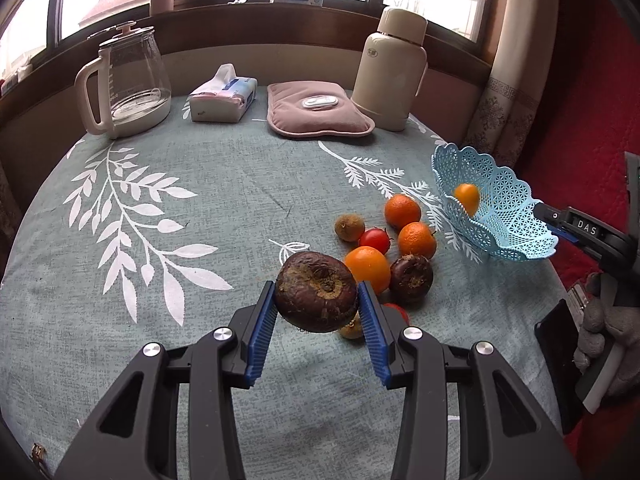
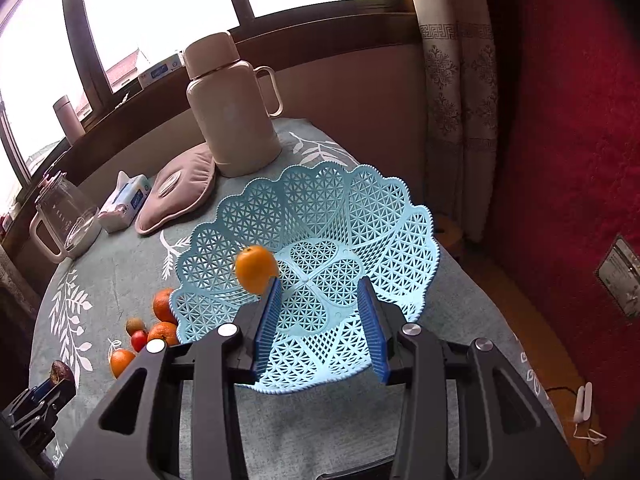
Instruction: Organize fruits
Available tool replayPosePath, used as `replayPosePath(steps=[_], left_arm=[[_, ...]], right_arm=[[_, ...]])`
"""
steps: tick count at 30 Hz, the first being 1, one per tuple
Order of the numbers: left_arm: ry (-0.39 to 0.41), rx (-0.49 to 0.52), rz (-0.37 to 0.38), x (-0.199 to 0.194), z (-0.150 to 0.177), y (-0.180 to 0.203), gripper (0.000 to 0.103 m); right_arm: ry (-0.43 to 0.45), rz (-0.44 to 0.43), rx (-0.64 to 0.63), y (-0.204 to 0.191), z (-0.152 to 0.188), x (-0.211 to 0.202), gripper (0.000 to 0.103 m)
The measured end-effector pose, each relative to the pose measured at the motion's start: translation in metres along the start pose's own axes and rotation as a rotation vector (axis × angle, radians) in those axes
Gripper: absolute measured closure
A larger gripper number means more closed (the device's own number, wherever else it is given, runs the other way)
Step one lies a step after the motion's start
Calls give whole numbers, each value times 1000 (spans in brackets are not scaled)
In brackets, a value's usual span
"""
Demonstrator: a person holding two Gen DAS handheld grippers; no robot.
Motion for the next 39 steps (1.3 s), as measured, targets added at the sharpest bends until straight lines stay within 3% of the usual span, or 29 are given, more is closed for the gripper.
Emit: replayPosePath(steps=[5, 8, 15, 32, 39], left_arm=[[8, 23, 14, 3, -10, 12, 61], [11, 34, 36, 4, -17, 22, 61], [9, 62, 88, 17, -33, 50, 61], [60, 164, 200, 41, -82, 127, 61], [18, 167, 179, 48, -72, 122, 61]], right_arm=[[17, -17, 15, 4, 3, -7, 62], [35, -24, 31, 8, 6, -13, 48], [55, -26, 70, 24, 14, -20, 35], [56, -36, 142, 50, 27, -20, 34], [58, -55, 175, 57, 26, -21, 34]])
Point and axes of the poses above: each gripper's, at about its wrist camera, not at the fingertips, and x roughly the way its jaws point, y to its right, z to its underside, the point moved 3 cm from there along x, roughly the way its jaws point, and after that the axes turned 10 degrees about x, right-handed, at the moved point
